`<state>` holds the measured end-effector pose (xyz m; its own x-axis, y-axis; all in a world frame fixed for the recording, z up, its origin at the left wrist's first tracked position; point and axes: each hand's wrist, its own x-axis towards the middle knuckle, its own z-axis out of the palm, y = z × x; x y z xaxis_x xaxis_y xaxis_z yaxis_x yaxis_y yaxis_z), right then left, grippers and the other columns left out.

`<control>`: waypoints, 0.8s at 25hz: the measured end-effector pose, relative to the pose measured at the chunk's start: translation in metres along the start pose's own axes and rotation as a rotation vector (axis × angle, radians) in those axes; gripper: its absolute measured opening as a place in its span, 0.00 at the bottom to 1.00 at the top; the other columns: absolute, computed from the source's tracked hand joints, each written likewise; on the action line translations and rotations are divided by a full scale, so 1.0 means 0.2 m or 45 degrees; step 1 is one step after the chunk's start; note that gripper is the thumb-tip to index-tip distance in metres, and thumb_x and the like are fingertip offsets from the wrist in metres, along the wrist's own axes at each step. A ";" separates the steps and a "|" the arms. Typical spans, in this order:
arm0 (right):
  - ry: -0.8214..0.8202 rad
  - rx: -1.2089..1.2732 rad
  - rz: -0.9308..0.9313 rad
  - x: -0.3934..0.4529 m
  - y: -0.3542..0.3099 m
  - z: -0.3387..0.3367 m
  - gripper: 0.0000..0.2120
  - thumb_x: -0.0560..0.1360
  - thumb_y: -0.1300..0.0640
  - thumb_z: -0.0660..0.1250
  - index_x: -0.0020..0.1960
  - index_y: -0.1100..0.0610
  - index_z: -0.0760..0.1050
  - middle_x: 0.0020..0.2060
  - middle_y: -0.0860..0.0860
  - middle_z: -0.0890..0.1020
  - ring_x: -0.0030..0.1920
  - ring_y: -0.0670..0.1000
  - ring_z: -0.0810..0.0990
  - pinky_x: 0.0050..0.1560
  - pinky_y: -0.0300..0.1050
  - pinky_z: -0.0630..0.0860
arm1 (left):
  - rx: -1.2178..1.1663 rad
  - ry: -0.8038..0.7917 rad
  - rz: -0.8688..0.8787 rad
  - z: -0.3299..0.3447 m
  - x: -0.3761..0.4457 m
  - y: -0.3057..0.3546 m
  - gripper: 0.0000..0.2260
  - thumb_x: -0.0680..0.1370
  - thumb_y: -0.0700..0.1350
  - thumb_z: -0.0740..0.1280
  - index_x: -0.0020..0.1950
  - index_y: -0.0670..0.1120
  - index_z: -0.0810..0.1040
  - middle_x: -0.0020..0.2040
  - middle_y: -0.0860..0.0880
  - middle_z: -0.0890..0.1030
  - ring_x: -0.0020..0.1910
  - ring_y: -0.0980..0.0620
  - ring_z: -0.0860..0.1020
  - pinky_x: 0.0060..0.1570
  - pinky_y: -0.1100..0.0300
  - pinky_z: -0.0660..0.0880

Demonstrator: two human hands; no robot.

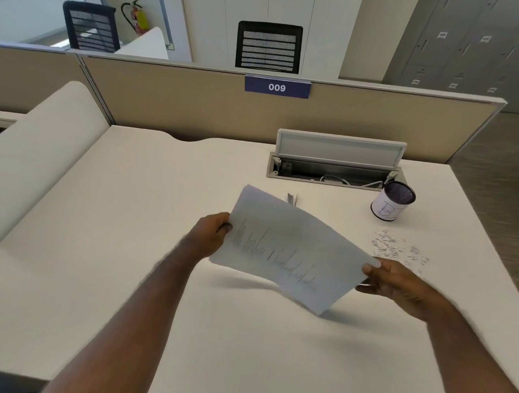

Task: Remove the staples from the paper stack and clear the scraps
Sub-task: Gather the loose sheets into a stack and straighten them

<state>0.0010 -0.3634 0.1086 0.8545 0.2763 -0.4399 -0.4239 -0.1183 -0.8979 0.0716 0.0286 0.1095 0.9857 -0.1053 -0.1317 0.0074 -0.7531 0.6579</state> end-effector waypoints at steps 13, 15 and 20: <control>0.080 -0.182 -0.004 0.16 0.00 0.26 0.17 0.68 0.52 0.73 0.52 0.61 0.82 0.47 0.57 0.87 0.47 0.58 0.86 0.51 0.54 0.81 | 0.303 -0.167 0.181 -0.13 0.12 0.33 0.15 0.81 0.46 0.62 0.68 0.50 0.73 0.62 0.49 0.80 0.57 0.49 0.76 0.55 0.55 0.72; 0.185 -0.062 -0.039 0.17 0.04 0.26 0.18 0.69 0.53 0.74 0.54 0.62 0.81 0.48 0.57 0.87 0.48 0.59 0.86 0.51 0.55 0.81 | -0.062 0.202 0.108 -0.09 0.12 0.21 0.25 0.78 0.48 0.68 0.74 0.50 0.67 0.65 0.50 0.77 0.62 0.50 0.75 0.62 0.55 0.71; 0.292 0.029 -0.109 0.19 0.05 0.29 0.14 0.70 0.54 0.75 0.52 0.60 0.82 0.47 0.56 0.87 0.47 0.55 0.86 0.47 0.49 0.80 | -0.896 -0.341 -0.122 0.11 -0.02 0.04 0.31 0.76 0.49 0.70 0.77 0.50 0.62 0.67 0.46 0.78 0.64 0.50 0.77 0.58 0.54 0.74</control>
<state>0.0120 -0.2984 0.0830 0.9323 0.0606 -0.3565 -0.3513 -0.0815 -0.9327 0.0631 0.0089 0.0982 0.9015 -0.2818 -0.3284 0.2851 -0.1841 0.9406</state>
